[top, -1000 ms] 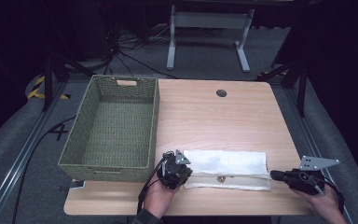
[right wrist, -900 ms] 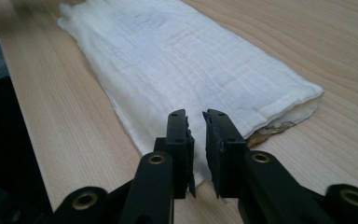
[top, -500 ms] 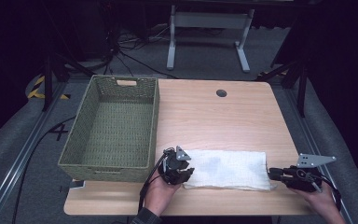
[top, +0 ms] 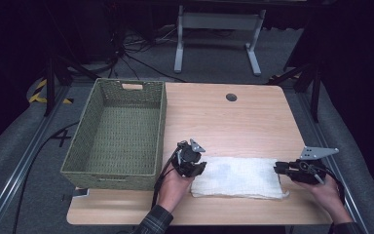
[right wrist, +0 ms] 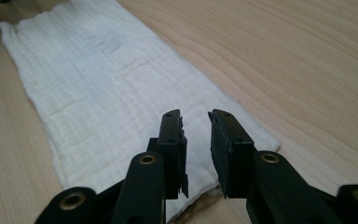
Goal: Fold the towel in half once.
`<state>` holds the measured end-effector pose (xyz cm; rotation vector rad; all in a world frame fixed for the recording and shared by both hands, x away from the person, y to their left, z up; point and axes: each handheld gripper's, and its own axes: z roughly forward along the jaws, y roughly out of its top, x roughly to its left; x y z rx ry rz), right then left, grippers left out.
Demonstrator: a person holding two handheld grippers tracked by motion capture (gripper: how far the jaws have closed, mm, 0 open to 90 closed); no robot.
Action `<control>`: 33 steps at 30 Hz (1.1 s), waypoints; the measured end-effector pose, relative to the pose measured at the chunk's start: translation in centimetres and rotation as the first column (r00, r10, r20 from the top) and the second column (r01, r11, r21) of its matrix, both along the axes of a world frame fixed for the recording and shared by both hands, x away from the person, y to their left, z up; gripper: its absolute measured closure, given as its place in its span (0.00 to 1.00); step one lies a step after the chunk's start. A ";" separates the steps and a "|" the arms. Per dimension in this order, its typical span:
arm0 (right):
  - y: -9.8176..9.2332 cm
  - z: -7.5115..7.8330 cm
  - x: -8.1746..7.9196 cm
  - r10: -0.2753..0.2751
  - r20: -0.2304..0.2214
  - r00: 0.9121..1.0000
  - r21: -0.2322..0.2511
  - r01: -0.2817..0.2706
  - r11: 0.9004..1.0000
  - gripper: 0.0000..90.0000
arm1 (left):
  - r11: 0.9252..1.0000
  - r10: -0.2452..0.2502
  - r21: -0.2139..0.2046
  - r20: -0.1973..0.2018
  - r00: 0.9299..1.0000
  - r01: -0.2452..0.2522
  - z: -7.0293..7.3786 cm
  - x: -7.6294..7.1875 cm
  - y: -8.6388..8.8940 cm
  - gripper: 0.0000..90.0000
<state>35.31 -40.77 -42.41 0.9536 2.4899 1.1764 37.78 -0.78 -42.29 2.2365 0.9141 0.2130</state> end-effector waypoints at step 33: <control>-0.8 -2.6 4.0 -0.063 -0.065 0.996 -0.109 0.056 0.993 0.95 | 0.994 0.093 0.066 -0.022 0.995 -0.092 -2.2 3.4 0.3 0.70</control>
